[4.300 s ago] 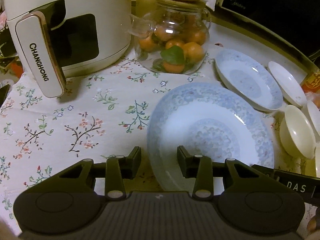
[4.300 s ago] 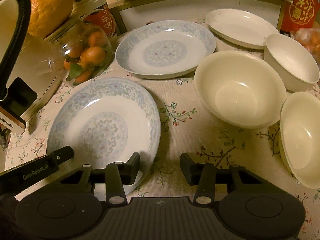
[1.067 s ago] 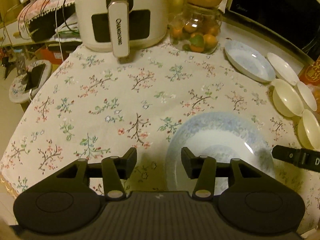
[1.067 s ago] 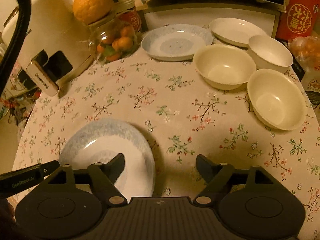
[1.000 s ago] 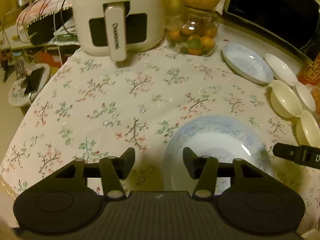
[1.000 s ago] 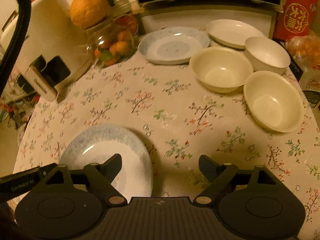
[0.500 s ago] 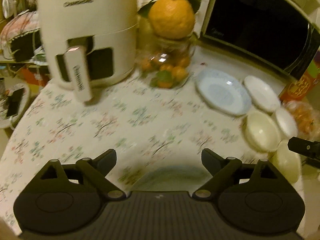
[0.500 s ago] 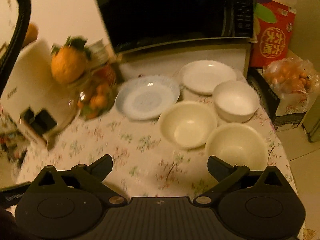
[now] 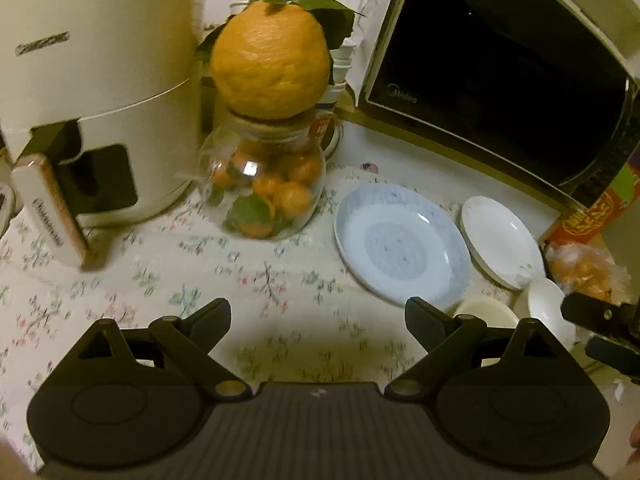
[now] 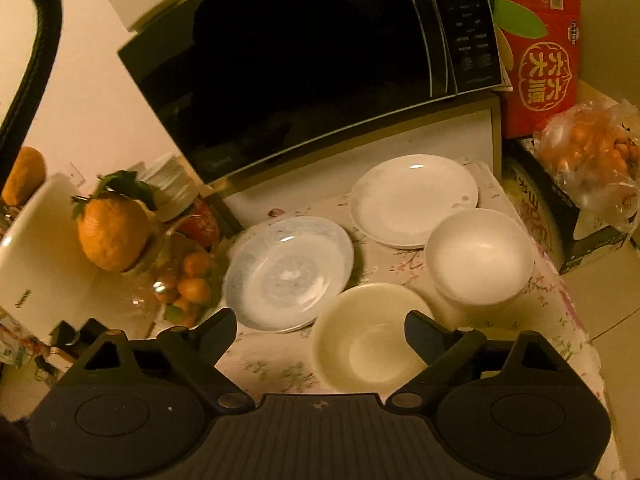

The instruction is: Organize plates and bowls

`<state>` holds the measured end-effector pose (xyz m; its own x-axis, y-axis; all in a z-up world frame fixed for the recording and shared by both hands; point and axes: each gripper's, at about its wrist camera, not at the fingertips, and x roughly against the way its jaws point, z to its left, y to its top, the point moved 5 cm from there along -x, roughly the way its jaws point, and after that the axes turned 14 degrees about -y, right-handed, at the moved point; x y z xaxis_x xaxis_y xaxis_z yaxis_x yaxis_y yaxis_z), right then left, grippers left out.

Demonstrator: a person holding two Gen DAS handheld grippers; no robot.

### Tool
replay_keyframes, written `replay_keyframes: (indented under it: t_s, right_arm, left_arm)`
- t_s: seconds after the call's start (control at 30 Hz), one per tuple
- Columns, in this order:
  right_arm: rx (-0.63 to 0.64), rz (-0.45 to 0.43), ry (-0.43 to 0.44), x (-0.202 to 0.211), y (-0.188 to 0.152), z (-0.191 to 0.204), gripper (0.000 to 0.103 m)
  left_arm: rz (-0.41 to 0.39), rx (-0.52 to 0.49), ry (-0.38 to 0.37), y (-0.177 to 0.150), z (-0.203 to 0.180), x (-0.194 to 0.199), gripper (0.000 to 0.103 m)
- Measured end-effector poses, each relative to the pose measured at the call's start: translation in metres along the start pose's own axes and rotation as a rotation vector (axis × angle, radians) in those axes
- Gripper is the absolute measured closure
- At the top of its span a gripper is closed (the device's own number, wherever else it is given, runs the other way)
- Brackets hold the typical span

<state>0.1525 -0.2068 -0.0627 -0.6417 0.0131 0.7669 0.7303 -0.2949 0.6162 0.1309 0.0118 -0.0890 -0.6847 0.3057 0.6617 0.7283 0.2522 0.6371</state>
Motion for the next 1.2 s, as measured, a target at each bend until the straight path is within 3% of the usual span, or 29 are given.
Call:
replay_keyframes:
  t_s: [0.13,0.33,0.57,0.77,1.2]
  right_arm:
    - [-0.018,0.017,-0.023,-0.017,0.011,-0.010,0.014]
    - [-0.075,0.050,-0.021,-0.049,0.026,-0.017,0.024]
    - [-0.036,0.066,-0.002,-0.084,0.033,0.007,0.041]
    - [-0.053,0.107,-0.005,-0.112,0.034,0.015,0.049]
    - [-0.012,0.147,-0.075,-0.145,0.030,0.027,0.053]
  left_arm:
    - [-0.010,0.019,0.013,0.012,0.003,-0.020,0.010]
    - [-0.013,0.041,0.036,0.024,0.002,-0.054,0.014]
    - [0.011,0.074,0.042,0.027,0.012,-0.087,0.021]
    - [0.025,0.087,0.046,0.030,0.022,-0.103,0.038]
    - [0.059,0.133,-0.004,0.032,0.028,-0.125,0.052]
